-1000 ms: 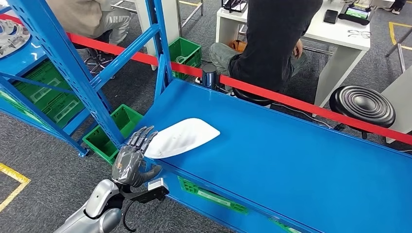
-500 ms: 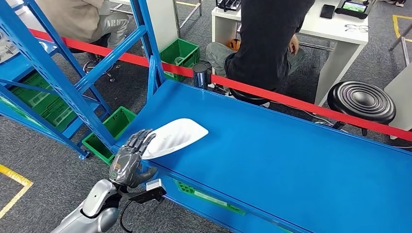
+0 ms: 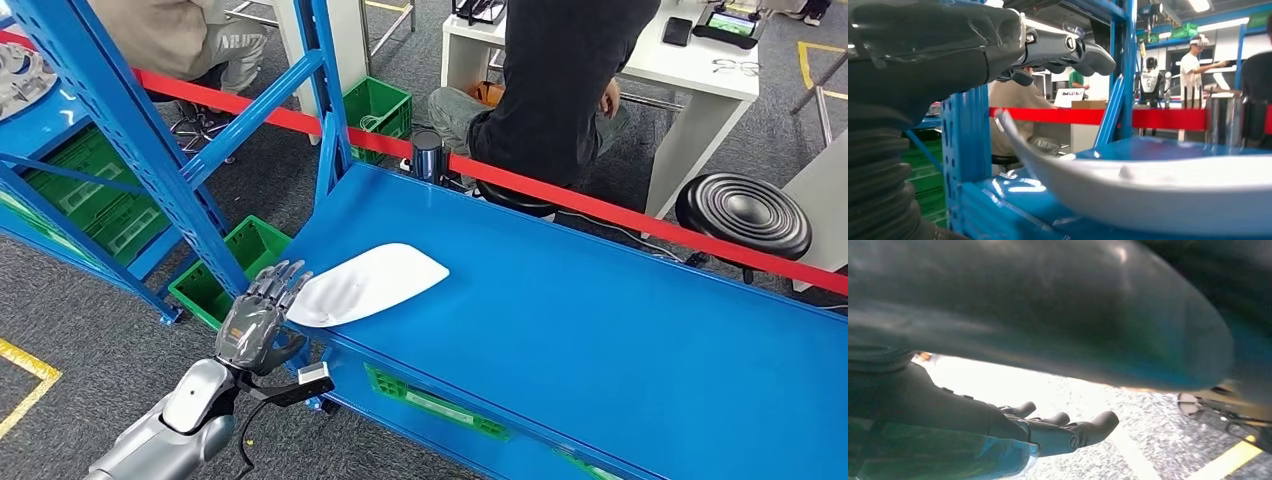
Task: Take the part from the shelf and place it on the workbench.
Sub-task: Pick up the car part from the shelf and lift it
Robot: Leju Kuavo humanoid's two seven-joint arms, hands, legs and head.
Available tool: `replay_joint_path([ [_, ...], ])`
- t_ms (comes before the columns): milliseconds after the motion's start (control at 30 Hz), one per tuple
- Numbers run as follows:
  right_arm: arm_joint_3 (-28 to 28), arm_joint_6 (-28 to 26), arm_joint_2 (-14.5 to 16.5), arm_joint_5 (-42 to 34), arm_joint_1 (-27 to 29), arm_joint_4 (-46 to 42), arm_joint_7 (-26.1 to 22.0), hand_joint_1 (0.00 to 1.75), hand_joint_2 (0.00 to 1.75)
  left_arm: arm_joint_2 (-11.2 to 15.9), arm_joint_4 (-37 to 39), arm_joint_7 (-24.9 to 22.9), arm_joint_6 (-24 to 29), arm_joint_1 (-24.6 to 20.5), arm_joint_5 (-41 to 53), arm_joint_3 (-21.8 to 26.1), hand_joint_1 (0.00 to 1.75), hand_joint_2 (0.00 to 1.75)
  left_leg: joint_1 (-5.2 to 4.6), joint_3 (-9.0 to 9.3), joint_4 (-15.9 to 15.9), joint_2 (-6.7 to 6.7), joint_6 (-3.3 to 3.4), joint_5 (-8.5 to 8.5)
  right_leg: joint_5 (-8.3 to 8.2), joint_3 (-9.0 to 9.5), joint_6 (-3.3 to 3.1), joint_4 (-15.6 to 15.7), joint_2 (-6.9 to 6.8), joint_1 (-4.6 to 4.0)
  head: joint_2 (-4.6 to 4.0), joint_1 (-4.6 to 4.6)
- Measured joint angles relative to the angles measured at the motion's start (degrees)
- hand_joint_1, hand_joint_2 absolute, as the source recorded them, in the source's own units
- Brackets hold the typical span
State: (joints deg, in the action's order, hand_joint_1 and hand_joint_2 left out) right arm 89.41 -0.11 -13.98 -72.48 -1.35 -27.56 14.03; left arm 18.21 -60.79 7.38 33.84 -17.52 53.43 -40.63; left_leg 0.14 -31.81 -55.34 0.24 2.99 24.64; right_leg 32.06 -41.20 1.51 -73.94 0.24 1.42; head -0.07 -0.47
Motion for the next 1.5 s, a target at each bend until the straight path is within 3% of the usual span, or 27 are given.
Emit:
replay_joint_path([
  [33,0.01,0.0,-0.04,0.0,0.02,0.02,0.02,0.0,0.0,-0.1,0.91,0.23,0.08,-0.34,0.14,-0.02,0.0,1.75,0.06,0.0,-0.14,-0.05,-0.11,0.07,-1.18,0.87,0.66,2.09,-0.04,0.22,0.0,0.01],
  [100,0.02,0.0,-0.15,0.01,-0.02,0.04,0.05,0.0,0.0,-0.27,2.57,0.76,0.23,-1.16,0.43,-0.05,0.0,1.75,0.07,-0.2,-0.92,-0.15,-0.69,0.5,-4.35,4.67,1.72,10.23,-0.29,0.65,0.0,0.06],
  [167,0.01,0.01,-0.24,0.06,-0.1,0.05,0.05,0.0,0.0,-0.33,3.9,1.15,0.48,-1.91,0.84,-0.08,0.0,1.75,-0.14,-0.61,-1.84,-0.18,-1.47,1.07,-6.01,7.05,1.42,15.19,-0.37,0.73,0.0,-0.03],
  [267,0.01,0.14,-0.25,0.25,-0.1,0.1,-0.07,0.0,0.0,-0.44,5.4,1.59,1.0,-2.64,1.6,-0.24,0.0,1.75,0.1,-0.88,-2.24,-0.17,-2.25,1.35,-6.37,7.19,0.12,15.63,-0.23,0.52,0.0,-0.16],
  [333,0.01,0.35,-0.25,0.46,-0.08,0.2,-0.37,0.0,0.0,-0.47,6.21,1.94,1.3,-3.01,1.83,-0.38,0.0,1.75,0.41,-1.78,-4.38,-0.2,-2.85,2.95,-6.56,7.22,-0.56,15.76,-0.18,0.75,0.0,-0.26],
  [433,0.01,0.69,-0.27,0.76,-0.07,0.4,-0.82,0.0,0.0,-0.45,7.38,2.38,1.7,-3.36,1.84,-0.73,0.0,1.75,0.63,-6.6,-14.97,-0.23,-3.67,8.44,-6.62,7.1,-0.97,15.78,-0.18,0.78,0.0,-0.37],
  [467,0.01,0.77,-0.27,0.82,-0.06,0.43,-0.89,0.0,0.0,-0.46,7.74,2.47,1.81,-3.39,1.84,-0.89,0.0,1.75,0.69,-8.01,-18.05,-0.23,-3.8,9.5,-6.62,7.06,-0.97,15.78,-0.19,0.74,0.0,-0.36],
  [500,0.01,0.8,-0.26,0.84,-0.06,0.46,-0.9,0.0,0.0,-0.48,8.03,2.55,1.92,-3.41,1.84,-1.02,0.0,1.75,0.75,-8.47,-19.14,-0.23,-3.81,9.46,-6.62,7.05,-0.96,15.77,-0.18,0.71,0.0,-0.36],
  [533,0.01,0.82,-0.26,0.89,-0.06,0.48,-0.93,0.0,0.0,-0.48,8.27,2.75,2.1,-3.46,1.78,-1.13,0.0,1.75,0.79,-7.71,-17.78,-0.23,-3.72,8.32,-6.63,7.1,-0.95,15.77,-0.15,0.7,0.0,-0.36],
  [600,0.01,0.82,-0.23,1.06,-0.06,0.51,-1.05,0.0,0.0,-0.47,8.55,3.45,2.62,-3.75,1.48,-1.23,0.01,1.75,0.83,-3.58,-9.96,-0.24,-3.3,4.54,-6.64,7.27,-0.9,15.77,-0.06,0.7,0.0,-0.36],
  [667,0.01,0.83,-0.22,1.24,-0.09,0.54,-1.21,0.0,0.0,-0.49,8.7,4.41,3.03,-4.18,1.0,-1.39,0.79,1.75,0.55,-0.36,-3.64,-0.26,-2.81,2.49,-6.74,7.24,-0.6,15.75,-0.04,0.42,0.0,-0.33],
  [733,0.01,0.83,-0.22,1.32,-0.1,0.61,-1.32,0.0,0.0,-0.5,8.85,5.14,3.11,-4.41,0.6,-1.63,1.61,1.75,0.12,-0.01,-2.47,-0.29,-2.31,2.48,-6.96,7.1,0.01,15.88,-0.07,0.3,0.0,-0.32],
  [800,0.01,0.84,-0.23,1.33,-0.08,0.72,-1.39,0.0,0.0,-0.55,8.96,5.63,3.05,-4.59,0.21,-1.85,1.65,1.75,0.15,0.13,-1.74,-0.26,-1.46,1.89,-6.9,6.86,0.62,15.8,-0.11,0.4,0.0,-0.28],
  [833,0.01,0.85,-0.23,1.32,-0.08,0.77,-1.44,0.0,0.0,-0.64,9.0,5.83,3.02,-4.76,0.07,-1.93,1.67,1.75,0.23,0.25,-1.26,-0.22,-0.98,1.49,-6.25,6.25,0.63,14.74,-0.14,0.38,0.0,-0.21],
  [867,0.01,0.86,-0.24,1.32,-0.09,0.81,-1.49,0.0,0.0,-0.75,9.01,5.97,3.0,-4.93,-0.05,-2.01,1.68,1.75,0.3,0.34,-0.84,-0.17,-0.62,1.13,-5.07,5.1,0.42,12.47,-0.16,0.33,0.0,-0.13],
  [933,0.01,0.89,-0.25,1.28,-0.06,0.87,-1.57,0.0,0.0,-0.97,9.12,6.13,2.95,-5.12,-0.18,-2.17,1.71,1.75,0.1,0.14,-0.7,-0.12,-0.28,0.91,-1.8,1.55,-0.28,5.01,-0.17,0.3,0.0,-0.02],
  [1000,0.02,0.94,-0.26,1.21,0.03,0.97,-1.59,0.0,0.0,-1.1,9.32,6.38,2.9,-5.12,-0.51,-2.41,1.71,1.75,-0.16,0.0,-0.75,-0.14,-0.24,0.88,-0.18,-0.82,-0.25,-0.22,-0.18,0.24,0.0,-0.01],
  [1033,0.03,0.96,-0.27,1.17,0.08,1.04,-1.59,0.0,0.0,-1.15,9.42,6.56,2.88,-5.13,-0.77,-2.56,1.71,1.75,-0.24,0.01,-0.77,-0.18,-0.24,0.89,-0.62,-0.51,0.05,0.21,-0.18,0.2,0.0,0.0],
  [1100,0.03,0.91,-0.27,1.11,0.1,1.21,-1.65,0.0,0.0,-1.26,9.53,6.92,2.89,-5.21,-1.24,-2.8,1.73,1.75,-0.31,0.11,-0.9,-0.29,-0.39,0.99,-3.5,3.19,0.78,7.36,-0.21,0.16,0.0,0.01],
  [1133,0.02,0.87,-0.28,1.09,0.08,1.28,-1.69,0.0,0.0,-1.29,9.55,7.08,2.9,-5.26,-1.49,-2.9,1.73,1.75,-0.48,0.03,-1.13,-0.33,-0.6,1.15,-4.87,5.31,0.83,11.44,-0.23,0.07,0.0,0.01],
  [1200,0.01,0.78,-0.29,1.07,0.05,1.35,-1.81,0.0,0.0,-1.26,9.58,7.37,2.95,-5.33,-1.81,-3.09,1.74,1.75,-0.69,-0.22,-1.52,-0.34,-1.06,1.4,-6.23,7.5,0.44,15.91,-0.26,-0.13,0.0,-0.06],
  [1300,0.01,0.78,-0.25,1.07,0.11,1.35,-1.94,0.0,0.0,-1.16,9.56,7.77,3.01,-5.31,-2.27,-3.42,1.75,1.75,-0.5,-0.48,-1.89,-0.33,-1.72,1.75,-6.45,7.68,-0.38,16.45,-0.18,-0.1,0.0,-0.09],
  [1367,0.01,0.78,-0.23,1.07,0.17,1.35,-1.98,0.0,0.0,-0.91,9.5,7.97,3.06,-5.32,-2.53,-3.52,1.75,1.75,-0.22,-1.74,-4.76,-0.34,-2.45,3.65,-6.51,7.94,-0.96,16.64,-0.14,0.29,0.0,-0.25],
  [1467,0.01,0.76,-0.27,1.03,0.24,1.35,-2.02,0.0,0.0,-0.56,9.45,8.03,3.08,-5.09,-2.89,-3.69,1.75,1.75,0.32,-7.14,-15.91,-0.31,-3.45,8.6,-6.4,8.07,-1.33,16.63,-0.12,0.25,0.0,-0.41],
  [1500,0.01,0.77,-0.27,1.01,0.28,1.35,-2.03,0.0,0.0,-0.51,9.38,8.04,3.08,-4.92,-3.03,-3.79,1.75,1.75,0.44,-8.48,-18.36,-0.31,-3.6,9.12,-6.38,8.09,-1.34,16.62,-0.11,0.21,0.0,-0.42],
])
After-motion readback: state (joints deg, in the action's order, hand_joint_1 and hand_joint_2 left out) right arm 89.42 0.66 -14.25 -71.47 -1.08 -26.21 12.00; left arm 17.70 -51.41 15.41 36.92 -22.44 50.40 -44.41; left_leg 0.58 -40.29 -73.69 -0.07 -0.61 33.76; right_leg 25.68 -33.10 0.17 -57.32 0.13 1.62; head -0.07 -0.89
